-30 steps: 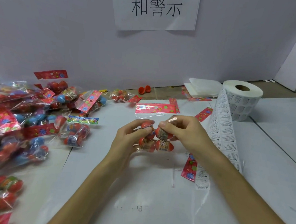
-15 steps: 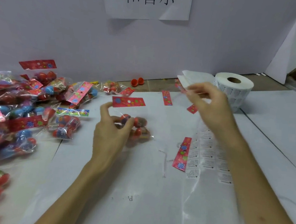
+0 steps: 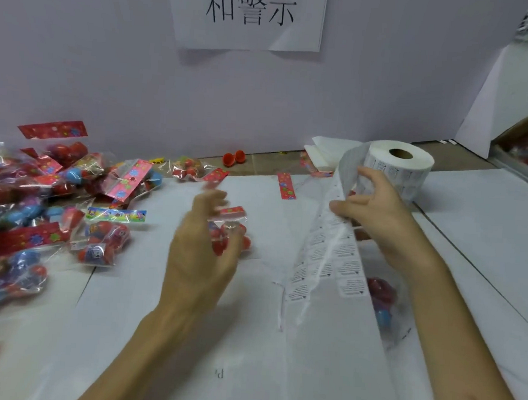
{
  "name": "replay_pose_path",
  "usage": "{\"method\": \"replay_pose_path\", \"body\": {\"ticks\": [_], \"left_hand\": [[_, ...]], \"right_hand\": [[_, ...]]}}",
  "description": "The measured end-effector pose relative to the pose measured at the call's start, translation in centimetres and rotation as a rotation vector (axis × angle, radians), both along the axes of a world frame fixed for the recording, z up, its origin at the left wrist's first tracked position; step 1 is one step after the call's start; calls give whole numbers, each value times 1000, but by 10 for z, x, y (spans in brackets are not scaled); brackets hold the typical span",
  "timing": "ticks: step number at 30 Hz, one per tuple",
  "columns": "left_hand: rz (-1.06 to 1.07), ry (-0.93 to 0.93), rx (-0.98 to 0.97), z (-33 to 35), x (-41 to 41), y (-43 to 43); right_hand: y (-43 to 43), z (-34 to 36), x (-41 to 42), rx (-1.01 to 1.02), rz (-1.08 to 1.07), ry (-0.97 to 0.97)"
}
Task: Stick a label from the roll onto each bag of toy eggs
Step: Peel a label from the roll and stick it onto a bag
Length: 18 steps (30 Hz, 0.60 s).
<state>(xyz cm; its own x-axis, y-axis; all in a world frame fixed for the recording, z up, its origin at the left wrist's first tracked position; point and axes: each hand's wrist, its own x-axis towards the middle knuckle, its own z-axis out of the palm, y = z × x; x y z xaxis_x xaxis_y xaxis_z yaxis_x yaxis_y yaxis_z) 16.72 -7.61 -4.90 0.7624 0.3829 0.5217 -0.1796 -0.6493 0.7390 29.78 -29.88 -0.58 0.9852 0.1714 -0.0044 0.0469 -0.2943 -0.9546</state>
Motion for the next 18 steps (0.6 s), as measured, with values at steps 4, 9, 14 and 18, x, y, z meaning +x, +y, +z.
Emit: {"method": "replay_pose_path", "body": {"ticks": [4,9,14,18], "left_hand": [[-331,205,-441,6,-2,-17],[-492,506,-704,5,-5,-24],[-494,426,-740,3,-4,-24],[-432,347,-731,4,-4,-21]], "right_hand": [[10,-1,-4,171,14,-70],[12,2,-6,385,-11,-67],[19,-2,-11,162,-100,-237],[19,6,-23,47,-22,-630]]}}
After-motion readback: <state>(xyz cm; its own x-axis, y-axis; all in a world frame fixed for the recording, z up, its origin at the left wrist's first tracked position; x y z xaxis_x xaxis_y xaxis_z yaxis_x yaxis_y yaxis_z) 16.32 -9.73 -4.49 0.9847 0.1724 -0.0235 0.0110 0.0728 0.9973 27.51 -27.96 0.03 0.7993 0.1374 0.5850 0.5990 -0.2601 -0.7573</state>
